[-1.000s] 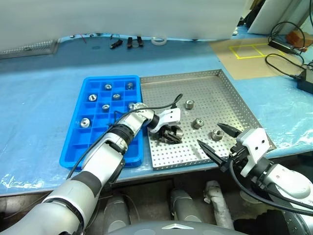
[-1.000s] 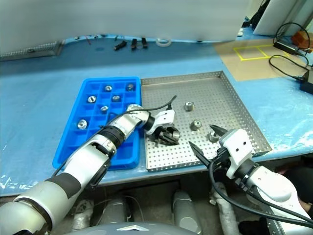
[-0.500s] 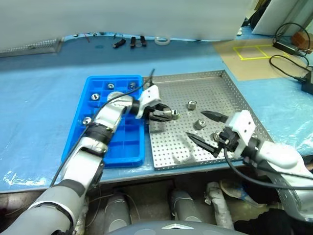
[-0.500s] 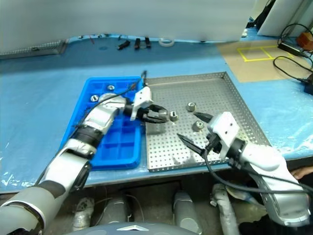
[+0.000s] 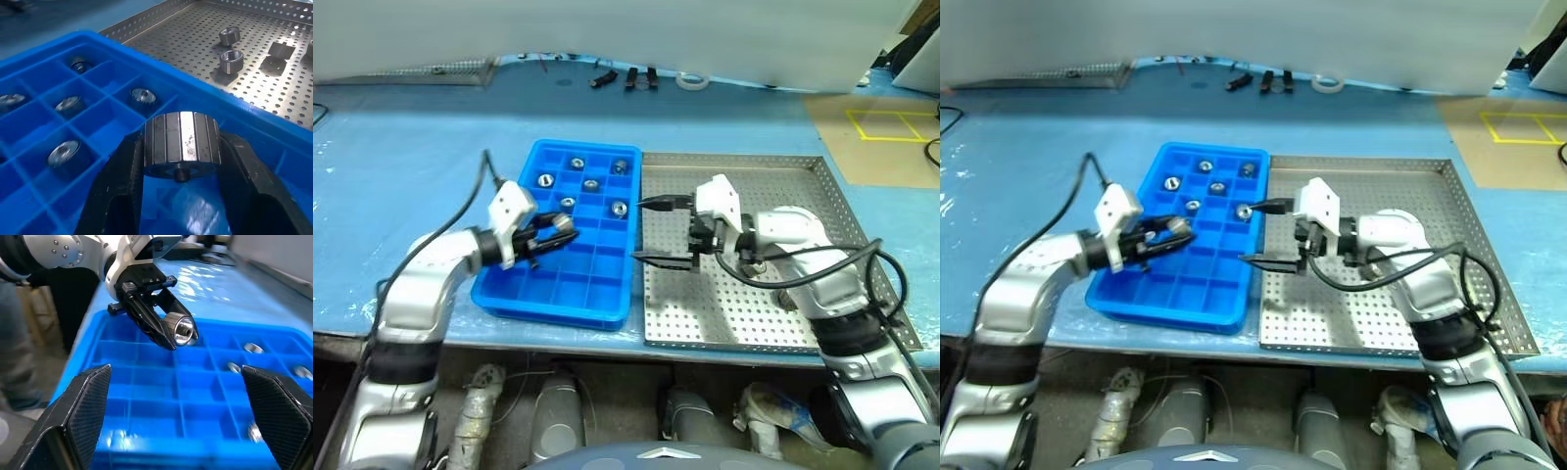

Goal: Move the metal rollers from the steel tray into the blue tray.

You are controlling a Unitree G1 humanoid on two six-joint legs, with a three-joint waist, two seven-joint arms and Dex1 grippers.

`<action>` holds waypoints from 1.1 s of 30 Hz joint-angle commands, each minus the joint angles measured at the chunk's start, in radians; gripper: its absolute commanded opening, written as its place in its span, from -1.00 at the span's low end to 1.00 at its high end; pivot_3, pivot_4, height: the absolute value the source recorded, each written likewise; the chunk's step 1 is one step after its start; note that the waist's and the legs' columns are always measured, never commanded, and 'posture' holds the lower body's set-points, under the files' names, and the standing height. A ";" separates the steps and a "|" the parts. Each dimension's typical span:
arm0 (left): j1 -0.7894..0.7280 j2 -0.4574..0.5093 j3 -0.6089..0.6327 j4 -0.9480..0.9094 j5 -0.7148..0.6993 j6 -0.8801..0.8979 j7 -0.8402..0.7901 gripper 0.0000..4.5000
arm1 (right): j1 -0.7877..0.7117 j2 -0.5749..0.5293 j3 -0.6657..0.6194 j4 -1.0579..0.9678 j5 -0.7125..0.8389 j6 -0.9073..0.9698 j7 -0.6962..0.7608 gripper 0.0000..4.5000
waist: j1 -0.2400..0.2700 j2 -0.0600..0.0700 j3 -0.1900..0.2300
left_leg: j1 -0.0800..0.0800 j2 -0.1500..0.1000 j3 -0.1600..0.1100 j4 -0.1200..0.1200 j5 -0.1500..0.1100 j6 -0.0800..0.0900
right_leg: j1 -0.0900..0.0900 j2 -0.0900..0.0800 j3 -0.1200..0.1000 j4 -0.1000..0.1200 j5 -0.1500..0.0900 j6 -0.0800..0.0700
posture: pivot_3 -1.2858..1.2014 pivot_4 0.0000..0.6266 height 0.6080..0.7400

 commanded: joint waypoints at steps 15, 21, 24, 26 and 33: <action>0.262 0.043 0.115 -0.210 -0.086 0.134 0.250 -0.25 | -0.103 0.094 0.040 0.129 -0.028 -0.079 0.138 1.00 | 0.107 0.000 0.000 | -0.005 0.003 -0.001 0.002 0.003 -0.001 | -0.005 -0.001 -0.005 0.007 0.000 0.000 | 0.40 -0.52 1.00; 0.270 0.073 0.069 -0.179 -0.067 0.118 0.252 -0.25 | -0.083 0.083 0.033 0.113 -0.030 -0.074 0.129 1.00 | 0.109 0.000 0.000 | -0.004 0.003 -0.001 0.002 0.005 -0.003 | -0.006 -0.001 -0.004 0.010 -0.001 0.000 | 0.38 -0.52 1.00; 0.257 0.076 0.061 -0.161 -0.072 0.108 0.255 -0.09 | -0.074 0.079 0.032 0.103 -0.031 -0.072 0.121 1.00 | 0.109 0.000 0.000 | -0.004 0.003 -0.001 0.002 0.005 -0.003 | -0.006 -0.001 -0.004 0.011 -0.001 0.000 | 0.38 -0.52 1.00; 0.247 0.084 0.056 -0.147 -0.072 0.097 0.248 0.20 | -0.070 0.076 0.029 0.097 -0.031 -0.070 0.115 1.00 | 0.108 0.000 0.000 | -0.004 0.003 -0.001 0.002 0.005 -0.003 | -0.006 -0.001 -0.004 0.012 -0.001 0.000 | 0.36 -0.52 1.00; 0.151 0.092 0.060 -0.119 -0.103 0.101 0.241 0.60 | -0.058 0.063 0.018 0.076 -0.025 -0.060 0.094 1.00 | 0.103 0.000 0.000 | -0.004 0.003 -0.001 0.003 0.008 -0.004 | -0.008 0.000 -0.004 0.015 -0.001 -0.001 | 0.33 -0.52 1.00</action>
